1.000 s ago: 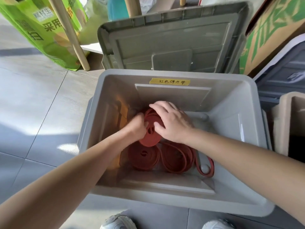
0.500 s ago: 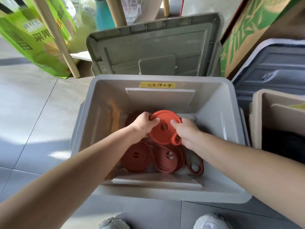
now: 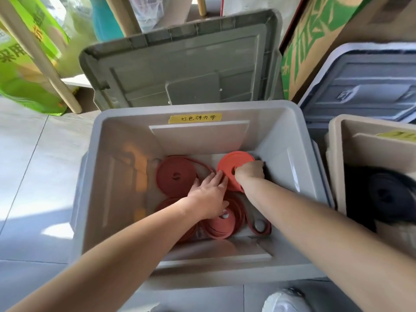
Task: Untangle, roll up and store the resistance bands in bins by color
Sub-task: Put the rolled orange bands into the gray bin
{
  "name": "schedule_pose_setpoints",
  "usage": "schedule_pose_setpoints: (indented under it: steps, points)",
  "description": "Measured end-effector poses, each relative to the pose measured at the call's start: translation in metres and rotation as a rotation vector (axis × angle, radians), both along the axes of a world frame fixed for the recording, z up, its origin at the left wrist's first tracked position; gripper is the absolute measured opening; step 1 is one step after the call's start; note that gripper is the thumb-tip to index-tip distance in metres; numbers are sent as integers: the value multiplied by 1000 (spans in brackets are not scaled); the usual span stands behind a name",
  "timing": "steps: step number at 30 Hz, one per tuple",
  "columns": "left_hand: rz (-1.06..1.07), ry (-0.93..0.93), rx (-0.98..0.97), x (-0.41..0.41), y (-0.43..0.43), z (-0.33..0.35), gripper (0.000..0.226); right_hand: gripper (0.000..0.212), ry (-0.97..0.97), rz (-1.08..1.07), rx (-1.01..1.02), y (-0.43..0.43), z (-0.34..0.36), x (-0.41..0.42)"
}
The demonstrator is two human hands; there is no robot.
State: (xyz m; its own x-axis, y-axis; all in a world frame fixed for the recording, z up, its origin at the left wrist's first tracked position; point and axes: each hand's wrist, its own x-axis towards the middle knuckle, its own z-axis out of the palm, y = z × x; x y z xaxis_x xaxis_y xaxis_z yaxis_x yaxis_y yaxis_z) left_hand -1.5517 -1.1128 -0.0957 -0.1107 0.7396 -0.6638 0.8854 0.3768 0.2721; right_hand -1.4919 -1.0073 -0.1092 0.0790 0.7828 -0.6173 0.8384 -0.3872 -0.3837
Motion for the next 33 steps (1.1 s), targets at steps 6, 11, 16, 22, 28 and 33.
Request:
schedule_pose_setpoints:
  steps: [6,11,16,22,28,33]
  points:
    - [-50,69,57,-12,-5,-4,62,80,-304,412,83,-5,0,14]
    - [-129,150,88,-18,-3,2,55,72,-474,594,116,5,1,17]
    - [-142,228,79,-17,-10,-2,55,78,-468,634,21,13,6,12]
    - [-198,233,116,-21,-18,-4,60,67,-522,833,71,3,9,20]
    - [-339,282,16,-23,-17,1,64,70,-698,938,-37,9,18,9]
    - [-104,37,-36,-30,-20,27,65,92,-682,1000,-15,3,47,7]
